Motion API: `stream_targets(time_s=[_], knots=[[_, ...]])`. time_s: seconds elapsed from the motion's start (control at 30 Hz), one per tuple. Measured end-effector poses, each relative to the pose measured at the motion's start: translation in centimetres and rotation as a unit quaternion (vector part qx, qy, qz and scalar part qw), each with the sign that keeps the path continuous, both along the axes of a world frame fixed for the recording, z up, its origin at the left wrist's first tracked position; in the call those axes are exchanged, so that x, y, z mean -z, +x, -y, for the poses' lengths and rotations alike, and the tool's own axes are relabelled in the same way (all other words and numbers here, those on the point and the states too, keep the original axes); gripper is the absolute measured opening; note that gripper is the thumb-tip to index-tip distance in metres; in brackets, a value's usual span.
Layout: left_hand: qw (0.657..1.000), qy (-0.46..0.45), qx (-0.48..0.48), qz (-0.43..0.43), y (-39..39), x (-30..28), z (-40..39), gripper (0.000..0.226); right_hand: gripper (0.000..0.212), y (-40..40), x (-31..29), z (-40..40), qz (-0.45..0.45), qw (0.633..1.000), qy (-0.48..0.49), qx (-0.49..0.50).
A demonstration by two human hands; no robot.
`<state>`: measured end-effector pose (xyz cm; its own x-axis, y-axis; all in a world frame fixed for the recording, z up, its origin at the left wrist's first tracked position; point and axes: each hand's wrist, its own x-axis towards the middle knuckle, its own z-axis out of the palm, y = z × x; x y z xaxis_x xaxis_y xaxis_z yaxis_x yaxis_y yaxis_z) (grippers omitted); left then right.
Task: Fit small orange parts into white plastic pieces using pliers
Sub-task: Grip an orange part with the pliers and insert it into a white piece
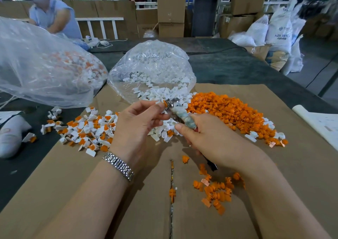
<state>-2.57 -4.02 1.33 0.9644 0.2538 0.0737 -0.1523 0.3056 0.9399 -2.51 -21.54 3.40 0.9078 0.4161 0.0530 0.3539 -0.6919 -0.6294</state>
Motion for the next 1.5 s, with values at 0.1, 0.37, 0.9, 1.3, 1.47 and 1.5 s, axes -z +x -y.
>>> stream_targets(time_s=[0.1,0.37,0.9,1.3,1.47,1.5], knots=[[1.000,-0.024,-0.001,-0.009,0.0,0.1,0.1,0.003,0.035,0.1,0.4,-0.3,0.022,0.999,-0.018,0.015],[0.999,-0.041,0.006,-0.020,0.0,0.3,-0.2,0.003,0.041,0.0,0.4,-1.0,0.050,0.997,-0.052,0.029],[0.991,0.130,-0.017,-0.015,-0.2,0.1,-0.5,0.014,0.047,3.1,1.4,3.9,0.082,0.944,-0.153,0.280],[0.759,0.586,-0.268,-0.094,0.4,0.6,-4.5,0.018,0.064,3.5,2.1,3.3,0.037,0.938,-0.212,0.272],[0.777,0.604,-0.175,0.015,0.3,0.9,-3.0,0.013,0.016,3.2,1.4,2.9,0.120,0.963,-0.135,0.199],[0.781,0.607,-0.145,0.033,0.3,1.0,-2.6,0.010,0.007,3.1,1.3,2.9,0.118,0.968,-0.129,0.180]])
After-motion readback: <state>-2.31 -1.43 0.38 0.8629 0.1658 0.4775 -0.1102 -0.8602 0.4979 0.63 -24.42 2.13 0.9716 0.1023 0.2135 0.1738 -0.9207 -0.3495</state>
